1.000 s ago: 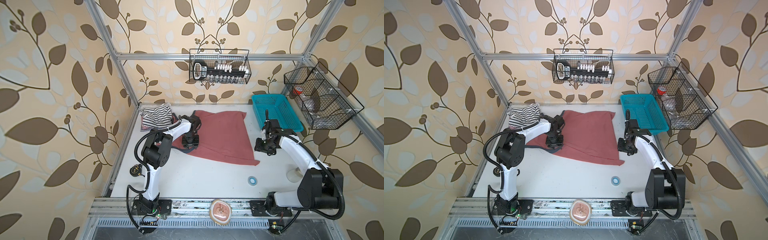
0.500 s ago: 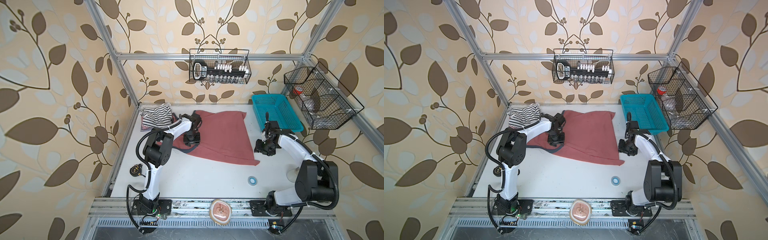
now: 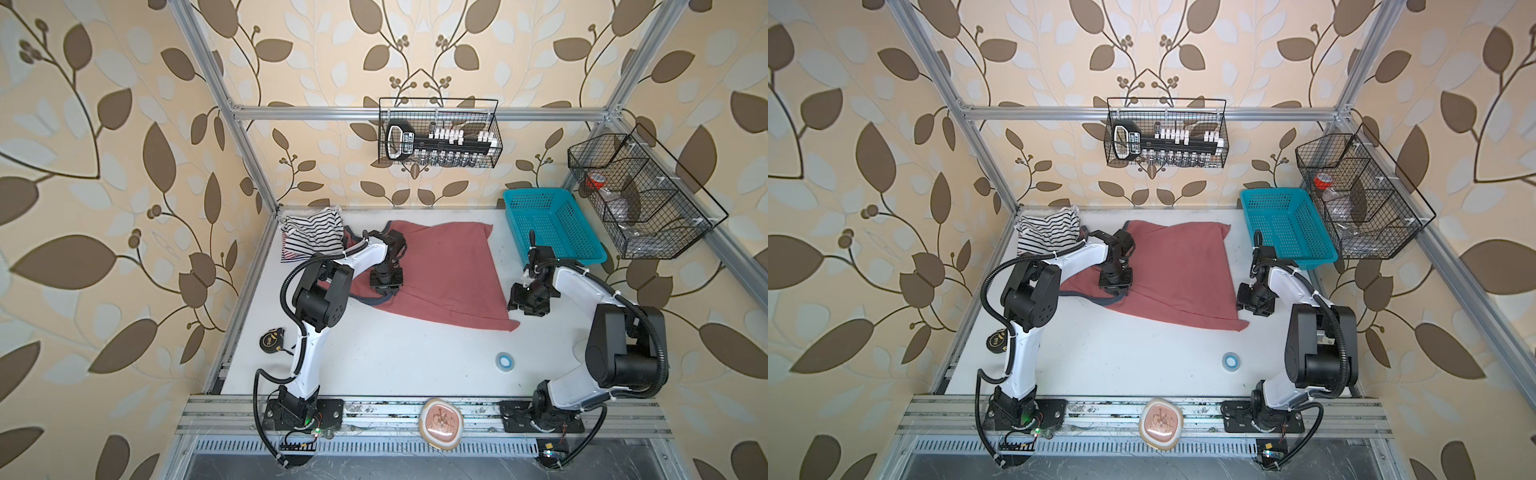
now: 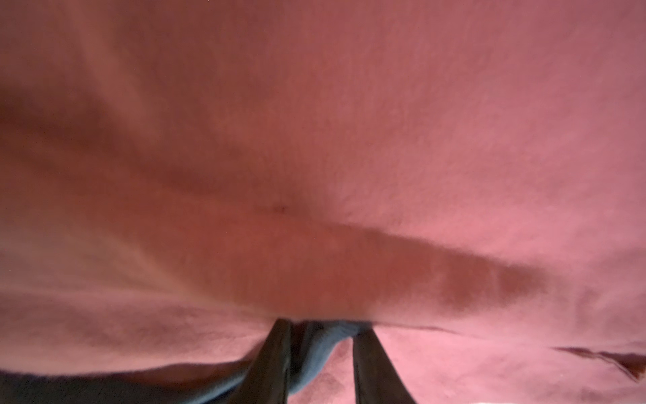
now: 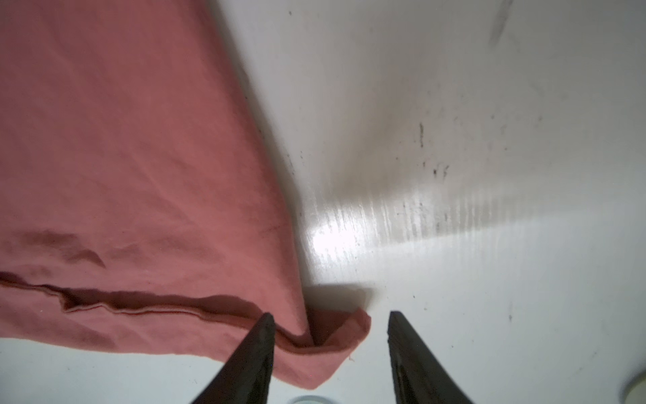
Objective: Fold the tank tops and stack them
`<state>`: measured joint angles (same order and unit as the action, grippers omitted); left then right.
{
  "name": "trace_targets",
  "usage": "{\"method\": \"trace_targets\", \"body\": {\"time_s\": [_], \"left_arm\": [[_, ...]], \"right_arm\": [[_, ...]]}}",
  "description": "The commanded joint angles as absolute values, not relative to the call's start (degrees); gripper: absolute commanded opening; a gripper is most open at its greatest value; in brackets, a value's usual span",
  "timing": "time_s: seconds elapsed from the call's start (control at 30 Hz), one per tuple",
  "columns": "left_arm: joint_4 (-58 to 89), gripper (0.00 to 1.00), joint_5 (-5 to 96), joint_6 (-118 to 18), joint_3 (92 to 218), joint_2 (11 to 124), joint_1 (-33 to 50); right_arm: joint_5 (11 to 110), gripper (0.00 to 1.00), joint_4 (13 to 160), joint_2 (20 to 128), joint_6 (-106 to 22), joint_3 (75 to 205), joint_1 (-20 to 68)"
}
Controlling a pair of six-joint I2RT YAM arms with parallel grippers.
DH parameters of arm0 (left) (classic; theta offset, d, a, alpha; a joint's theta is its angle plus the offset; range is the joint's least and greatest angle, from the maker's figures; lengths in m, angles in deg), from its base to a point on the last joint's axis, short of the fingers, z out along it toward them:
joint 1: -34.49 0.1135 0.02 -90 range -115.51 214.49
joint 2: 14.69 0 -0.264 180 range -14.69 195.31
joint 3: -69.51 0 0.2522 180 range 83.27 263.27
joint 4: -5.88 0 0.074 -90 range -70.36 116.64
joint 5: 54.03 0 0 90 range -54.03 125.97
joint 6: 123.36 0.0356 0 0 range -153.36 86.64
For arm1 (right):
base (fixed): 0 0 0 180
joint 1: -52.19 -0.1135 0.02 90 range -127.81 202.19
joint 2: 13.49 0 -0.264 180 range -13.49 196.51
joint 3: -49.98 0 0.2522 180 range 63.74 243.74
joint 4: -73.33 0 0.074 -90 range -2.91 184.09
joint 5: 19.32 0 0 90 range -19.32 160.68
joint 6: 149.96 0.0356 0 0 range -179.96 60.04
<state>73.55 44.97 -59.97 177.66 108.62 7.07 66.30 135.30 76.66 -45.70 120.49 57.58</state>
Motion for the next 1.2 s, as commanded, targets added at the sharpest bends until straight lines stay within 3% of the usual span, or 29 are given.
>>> {"method": "trace_targets", "body": {"time_s": [0.0, 0.27, 0.4, 0.57, 0.63, 0.77, 0.93, 1.17], "left_arm": [[75.1, 0.25, 45.7, -59.8, 179.6, 108.9, 6.8], [76.1, 0.16, 46.3, -59.3, 179.8, 107.8, 6.7], [77.0, 0.17, 46.7, -58.5, 180.4, 106.6, 6.7], [77.3, 0.25, 47.5, -57.7, 180.0, 105.9, 6.8], [77.2, 0.25, 47.7, -57.6, 179.6, 105.7, 6.7], [76.8, 0.2, 47.9, -57.7, 178.9, 104.6, 6.7], [76.6, 0.0, 47.9, -57.9, 178.6, 103.5, 6.7], [77.0, 0.0, 47.2, -58.0, 176.9, 100.5, 6.8]], "right_arm": [[64.8, 0.53, 135.8, 78.0, -46.7, 119.8, 57.7], [65.0, 0.48, 136.7, 77.9, -45.9, 118.9, 57.6], [66.2, 0.5, 137.4, 76.2, -44.9, 117.4, 57.6], [66.5, 0.51, 136.7, 75.1, -43.6, 115.5, 57.6], [66.5, 0.44, 136.3, 75.0, -43.2, 114.9, 57.6], [66.4, 0.2, 136.2, 74.8, -42.8, 114.5, 57.6], [66.3, 0.0, 136.0, 73.6, -42.7, 114.5, 57.6], [67.9, 0.0, 138.9, 67.9, -42.1, 116.0, 56.1]]}}
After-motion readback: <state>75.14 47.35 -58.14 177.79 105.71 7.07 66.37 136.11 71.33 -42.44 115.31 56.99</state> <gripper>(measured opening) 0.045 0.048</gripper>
